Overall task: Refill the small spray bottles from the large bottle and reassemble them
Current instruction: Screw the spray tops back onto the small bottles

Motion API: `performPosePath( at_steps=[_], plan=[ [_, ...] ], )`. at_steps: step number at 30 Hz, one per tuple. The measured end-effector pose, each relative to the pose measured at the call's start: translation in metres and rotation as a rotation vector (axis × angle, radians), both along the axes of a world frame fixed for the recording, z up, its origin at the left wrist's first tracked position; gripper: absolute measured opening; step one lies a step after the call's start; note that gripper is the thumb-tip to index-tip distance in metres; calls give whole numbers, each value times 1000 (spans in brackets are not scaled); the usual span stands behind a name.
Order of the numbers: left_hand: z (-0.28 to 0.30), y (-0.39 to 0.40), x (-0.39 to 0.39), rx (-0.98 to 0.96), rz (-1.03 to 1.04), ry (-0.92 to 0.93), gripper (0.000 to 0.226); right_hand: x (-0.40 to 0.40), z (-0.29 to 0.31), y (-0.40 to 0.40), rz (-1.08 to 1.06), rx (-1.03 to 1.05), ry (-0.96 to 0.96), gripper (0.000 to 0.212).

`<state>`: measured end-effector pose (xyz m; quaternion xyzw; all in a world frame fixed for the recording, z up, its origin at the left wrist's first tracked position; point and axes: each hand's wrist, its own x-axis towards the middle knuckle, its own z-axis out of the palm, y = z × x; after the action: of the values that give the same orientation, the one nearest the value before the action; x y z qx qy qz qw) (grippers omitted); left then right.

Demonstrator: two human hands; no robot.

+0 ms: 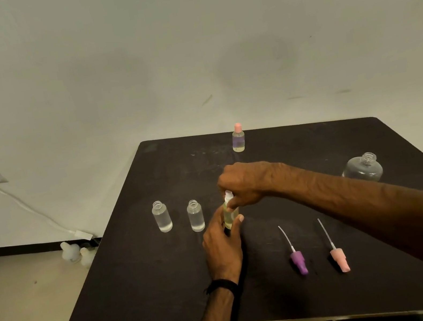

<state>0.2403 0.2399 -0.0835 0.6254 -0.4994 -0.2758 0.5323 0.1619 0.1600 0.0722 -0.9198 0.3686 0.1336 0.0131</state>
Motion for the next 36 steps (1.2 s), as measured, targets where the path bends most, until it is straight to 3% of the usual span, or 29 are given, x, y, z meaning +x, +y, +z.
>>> performPosePath(
  at_steps=[10,22,28,36],
  plan=[
    [1,0,-2,8,44,9,31,-3,-18,-3,-123,-3,-82,46],
    [2,4,2,-24,-15,81,30,-22,-67,14,-469,63,-615,42],
    [0,4,0,-62,-77,101,34,-32,-92,24,-545,175,-766,41],
    [-8,-10,-7,50,-104,80,52,-34,-114,19,-621,175,-927,28]
  ],
)
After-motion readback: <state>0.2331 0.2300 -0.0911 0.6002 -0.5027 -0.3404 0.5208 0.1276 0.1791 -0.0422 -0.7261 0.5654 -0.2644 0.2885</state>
